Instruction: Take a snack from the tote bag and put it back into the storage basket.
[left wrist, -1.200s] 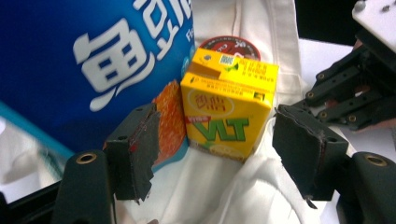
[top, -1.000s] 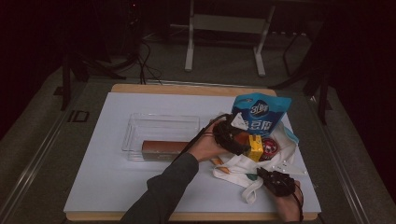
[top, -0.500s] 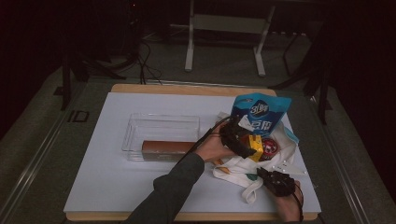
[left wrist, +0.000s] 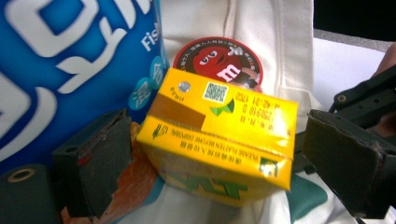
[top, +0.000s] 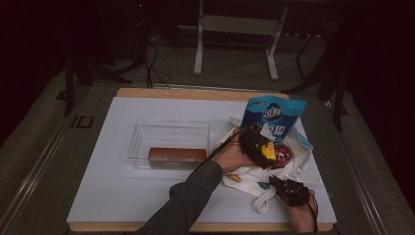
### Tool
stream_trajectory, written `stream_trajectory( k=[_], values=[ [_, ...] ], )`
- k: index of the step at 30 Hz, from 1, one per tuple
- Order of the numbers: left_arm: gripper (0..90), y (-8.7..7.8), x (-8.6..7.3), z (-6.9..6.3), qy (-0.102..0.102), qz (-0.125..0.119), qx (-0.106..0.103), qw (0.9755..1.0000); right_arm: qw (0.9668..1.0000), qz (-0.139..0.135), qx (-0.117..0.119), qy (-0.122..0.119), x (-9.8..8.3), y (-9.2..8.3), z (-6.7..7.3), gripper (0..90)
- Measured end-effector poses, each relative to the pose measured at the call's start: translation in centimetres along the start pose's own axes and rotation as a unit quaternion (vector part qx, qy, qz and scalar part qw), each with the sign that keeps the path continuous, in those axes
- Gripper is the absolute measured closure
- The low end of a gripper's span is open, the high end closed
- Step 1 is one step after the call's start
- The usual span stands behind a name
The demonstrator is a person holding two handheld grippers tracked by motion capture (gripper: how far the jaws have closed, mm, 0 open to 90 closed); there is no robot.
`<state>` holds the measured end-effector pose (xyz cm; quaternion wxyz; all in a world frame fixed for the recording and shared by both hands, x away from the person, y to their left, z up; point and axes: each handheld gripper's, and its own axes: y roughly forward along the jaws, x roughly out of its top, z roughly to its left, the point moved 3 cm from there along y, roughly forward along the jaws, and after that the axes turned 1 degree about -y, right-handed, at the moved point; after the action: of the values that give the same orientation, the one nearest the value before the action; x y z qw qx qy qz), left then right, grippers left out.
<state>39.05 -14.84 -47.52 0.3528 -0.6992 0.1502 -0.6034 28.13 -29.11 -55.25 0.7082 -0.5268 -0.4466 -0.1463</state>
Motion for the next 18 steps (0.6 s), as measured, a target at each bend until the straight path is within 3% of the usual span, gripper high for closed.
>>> stream_trajectory(
  k=[7,8,14,18],
  values=[
    [15.2,0.5,-0.3,0.2,-0.003,0.003,-0.011,0.9999,1.0000,-0.001,0.001,0.000,0.0,0.0,0.0,85.2],
    [17.1,1.0,-0.5,0.1,-0.004,0.015,-0.022,0.9996,1.0000,-0.002,0.001,0.000,0.0,0.0,0.0,85.1],
    [19.8,1.2,-0.8,0.0,0.006,0.023,-0.013,0.9996,1.0000,-0.003,0.001,0.000,-0.1,0.0,0.0,85.0],
    [22.6,1.1,-1.0,-0.2,0.029,0.031,-0.001,0.9991,1.0000,-0.003,0.001,0.000,-0.1,0.0,0.0,84.9]
  ],
)
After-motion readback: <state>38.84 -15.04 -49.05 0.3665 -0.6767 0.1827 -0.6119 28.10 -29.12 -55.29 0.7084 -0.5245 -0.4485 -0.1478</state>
